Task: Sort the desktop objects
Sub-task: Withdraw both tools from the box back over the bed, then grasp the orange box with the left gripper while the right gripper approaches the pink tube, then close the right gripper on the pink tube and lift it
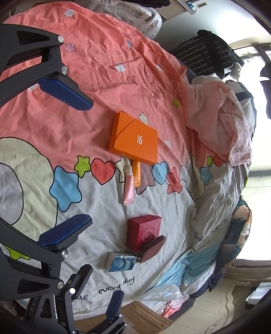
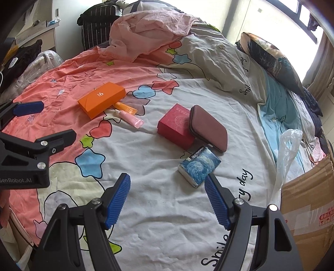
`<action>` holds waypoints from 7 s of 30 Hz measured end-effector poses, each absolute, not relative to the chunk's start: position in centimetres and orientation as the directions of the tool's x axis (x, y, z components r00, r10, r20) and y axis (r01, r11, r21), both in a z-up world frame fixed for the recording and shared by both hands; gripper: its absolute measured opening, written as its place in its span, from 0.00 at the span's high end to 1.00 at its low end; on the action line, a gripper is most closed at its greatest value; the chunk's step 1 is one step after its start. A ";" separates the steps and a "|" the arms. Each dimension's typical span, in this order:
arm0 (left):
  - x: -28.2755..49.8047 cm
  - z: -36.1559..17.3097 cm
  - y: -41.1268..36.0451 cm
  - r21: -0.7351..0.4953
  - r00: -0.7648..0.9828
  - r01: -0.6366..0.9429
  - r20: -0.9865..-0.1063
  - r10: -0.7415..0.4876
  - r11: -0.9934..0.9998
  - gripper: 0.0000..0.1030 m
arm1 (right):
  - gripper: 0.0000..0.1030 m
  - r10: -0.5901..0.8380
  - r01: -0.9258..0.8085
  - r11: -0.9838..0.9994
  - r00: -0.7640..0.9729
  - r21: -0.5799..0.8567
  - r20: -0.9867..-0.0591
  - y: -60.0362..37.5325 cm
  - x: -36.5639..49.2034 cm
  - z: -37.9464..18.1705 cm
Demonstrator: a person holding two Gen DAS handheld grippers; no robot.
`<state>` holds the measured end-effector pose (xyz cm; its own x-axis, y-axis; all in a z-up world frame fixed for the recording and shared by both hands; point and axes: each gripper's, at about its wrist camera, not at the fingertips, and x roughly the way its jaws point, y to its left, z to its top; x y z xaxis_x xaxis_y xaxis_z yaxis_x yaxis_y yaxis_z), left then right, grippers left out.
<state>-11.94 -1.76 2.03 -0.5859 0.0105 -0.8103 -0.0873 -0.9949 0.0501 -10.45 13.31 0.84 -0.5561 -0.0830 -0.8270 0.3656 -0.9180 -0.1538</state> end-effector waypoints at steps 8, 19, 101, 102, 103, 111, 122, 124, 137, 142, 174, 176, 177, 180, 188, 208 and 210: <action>-13.9 0.8 -3.7 0.075 -0.594 -0.065 -0.804 -0.022 -0.995 0.01 | 0.32 -0.089 0.434 -0.879 -0.555 -0.197 -0.827 10.1 -12.1 -0.6; -17.0 -0.7 -6.2 0.066 -0.581 -0.051 -0.813 -0.024 -0.997 0.01 | 0.32 -0.100 0.513 -0.827 -0.536 -0.230 -0.838 6.1 -15.4 -3.0; -21.0 -3.5 -6.2 0.131 -0.533 -0.142 -0.845 -0.036 -0.981 0.19 | 0.91 -0.179 0.633 -0.751 -0.469 -0.187 -0.865 3.3 -19.2 -4.3; -20.9 -3.4 -6.3 0.129 -0.535 -0.140 -0.844 -0.035 -0.982 0.19 | 0.91 -0.185 0.628 -0.757 -0.471 -0.181 -0.862 3.6 -19.2 -4.2; -20.8 -3.3 -6.3 0.128 -0.537 -0.140 -0.843 -0.034 -0.982 0.19 | 0.91 -0.192 0.627 -0.760 -0.471 -0.173 -0.861 3.8 -19.2 -4.2; -20.8 -3.5 -6.3 0.139 -0.536 -0.141 -0.843 -0.042 -0.980 0.19 | 0.73 -0.218 0.653 -0.741 -0.451 -0.154 -0.865 2.5 -20.4 -5.1; -20.8 -3.8 -6.9 0.126 -0.529 -0.136 -0.848 -0.035 -0.983 0.19 | 0.68 -0.250 0.668 -0.736 -0.415 -0.107 -0.875 1.9 -21.8 -6.2; -20.7 -3.8 -6.9 0.128 -0.529 -0.135 -0.848 -0.037 -0.983 0.19 | 0.86 -0.265 0.674 -0.732 -0.414 -0.098 -0.871 1.9 -21.5 -6.2; -20.5 -3.4 -6.8 0.127 -0.536 -0.132 -0.843 -0.037 -0.983 0.19 | 0.90 -0.267 0.661 -0.734 -0.492 -0.156 -0.828 2.8 -19.3 -4.2; -20.2 -3.3 -6.6 0.131 -0.537 -0.135 -0.842 -0.039 -0.982 0.19 | 0.90 -0.266 0.655 -0.736 -0.514 -0.173 -0.815 3.3 -18.4 -3.5; -19.7 -3.7 -5.6 0.150 -0.529 -0.153 -0.847 -0.047 -0.977 0.19 | 0.90 -0.232 0.667 -0.724 -0.476 -0.176 -0.848 3.8 -17.9 -6.2; -19.7 -3.9 -5.5 0.153 -0.527 -0.156 -0.848 -0.049 -0.976 0.20 | 0.87 -0.241 0.666 -0.727 -0.474 -0.166 -0.847 3.6 -18.1 -6.0; -19.7 -3.9 -5.4 0.153 -0.526 -0.158 -0.849 -0.049 -0.975 0.20 | 0.84 -0.244 0.666 -0.728 -0.473 -0.163 -0.847 3.6 -18.2 -5.9; -19.6 -4.1 -5.3 0.156 -0.523 -0.161 -0.851 -0.049 -0.975 0.20 | 0.78 -0.243 0.669 -0.726 -0.469 -0.162 -0.849 3.0 -18.6 -6.0; -19.7 -4.2 -5.4 0.155 -0.520 -0.160 -0.853 -0.051 -0.975 0.21 | 0.83 -0.250 0.676 -0.723 -0.451 -0.144 -0.857 2.5 -19.0 -6.3; -19.9 -5.6 -5.6 0.190 -0.510 -0.149 -0.856 -0.089 -0.971 0.22 | 0.84 -0.275 0.668 -0.736 -0.443 -0.109 -0.853 2.9 -18.5 -6.0; -19.9 -5.3 -5.5 0.191 -0.512 -0.151 -0.854 -0.089 -0.970 0.22 | 0.84 -0.279 0.665 -0.738 -0.456 -0.115 -0.845 3.2 -18.0 -5.7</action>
